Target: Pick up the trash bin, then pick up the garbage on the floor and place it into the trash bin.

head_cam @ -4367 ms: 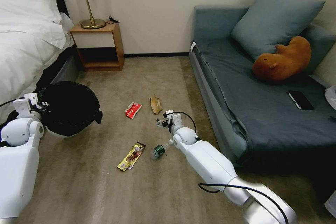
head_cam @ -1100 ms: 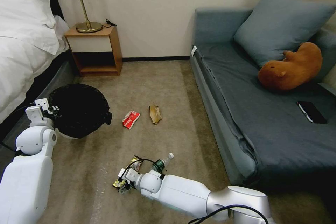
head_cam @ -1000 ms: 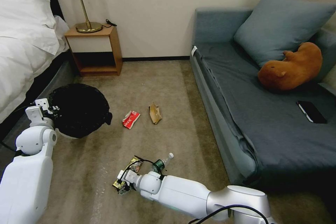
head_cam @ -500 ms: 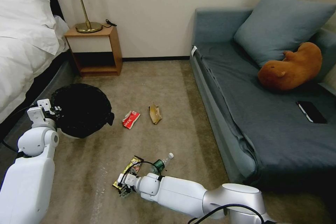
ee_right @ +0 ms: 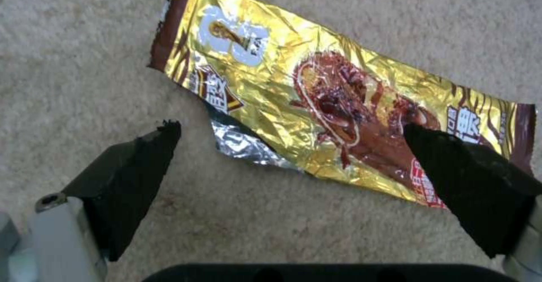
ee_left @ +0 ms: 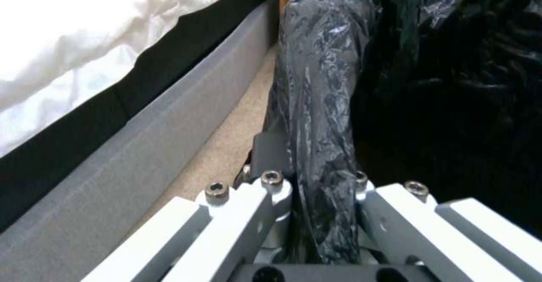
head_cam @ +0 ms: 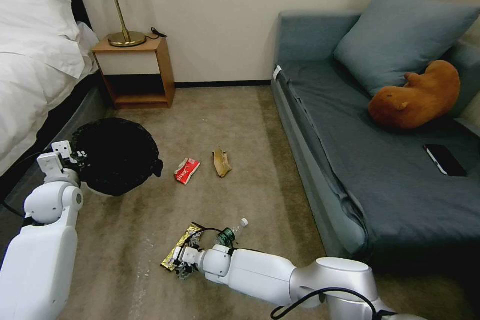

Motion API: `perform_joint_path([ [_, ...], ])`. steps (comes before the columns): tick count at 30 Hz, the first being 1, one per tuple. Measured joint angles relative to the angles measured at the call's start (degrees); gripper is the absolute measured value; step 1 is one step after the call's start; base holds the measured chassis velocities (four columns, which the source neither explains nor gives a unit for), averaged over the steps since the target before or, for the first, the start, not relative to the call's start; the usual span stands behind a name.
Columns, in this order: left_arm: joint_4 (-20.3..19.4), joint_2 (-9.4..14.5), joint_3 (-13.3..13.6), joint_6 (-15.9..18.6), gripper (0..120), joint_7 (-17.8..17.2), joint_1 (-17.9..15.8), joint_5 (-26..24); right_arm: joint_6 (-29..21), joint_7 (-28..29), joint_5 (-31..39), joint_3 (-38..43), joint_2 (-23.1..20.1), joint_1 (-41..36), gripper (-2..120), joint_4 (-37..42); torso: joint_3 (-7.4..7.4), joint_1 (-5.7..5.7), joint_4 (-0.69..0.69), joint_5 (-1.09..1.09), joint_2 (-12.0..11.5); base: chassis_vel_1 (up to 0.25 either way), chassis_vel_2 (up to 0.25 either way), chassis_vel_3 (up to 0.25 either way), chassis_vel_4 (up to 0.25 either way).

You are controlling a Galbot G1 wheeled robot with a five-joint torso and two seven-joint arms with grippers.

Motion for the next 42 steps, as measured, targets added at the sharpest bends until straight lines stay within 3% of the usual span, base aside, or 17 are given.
perform_joint_path([
  [7, -0.1, -0.2, 0.0, -0.3, 3, 0.0, 0.1, 0.0, 0.5, 0.1, -0.2, 0.0, 0.0, -0.4, 95, -0.6, 0.00, 0.00, 0.00, 0.00, 0.0, 0.000, 0.000, 0.000, 0.000],
  [15, 0.0, -0.8, 0.3, -0.7, 3, 0.3, -0.3, 0.0, 1.1, -0.2, -0.6, 0.0, 0.0, -0.5, 69, -1.6, 0.00, 0.00, -0.01, 0.00, 0.0, 0.000, 0.000, 0.000, 0.000],
  [28, 0.3, -1.4, 0.2, -1.8, 3, 0.9, -0.1, 0.0, 1.2, -1.2, -0.9, 0.0, 0.1, -1.0, 69, -2.7, -0.02, -0.01, -0.02, 0.02, 0.0, 0.000, 0.000, 0.000, 0.000],
  [34, 0.3, -1.5, 0.2, -2.1, 3, 0.9, 0.0, 0.0, 1.2, -1.6, -1.0, 0.0, 0.1, -1.0, 64, -2.9, -0.01, -0.01, -0.01, 0.01, 0.0, 0.000, 0.000, 0.000, 0.000],
  [42, 0.4, -1.6, 0.2, -2.2, 3, 0.9, 0.0, 0.1, 0.5, -2.3, -0.9, -0.1, 0.0, -0.5, 42, -1.9, 0.01, 0.00, 0.02, -0.02, 0.0, 0.000, 0.000, 0.000, 0.000],
])
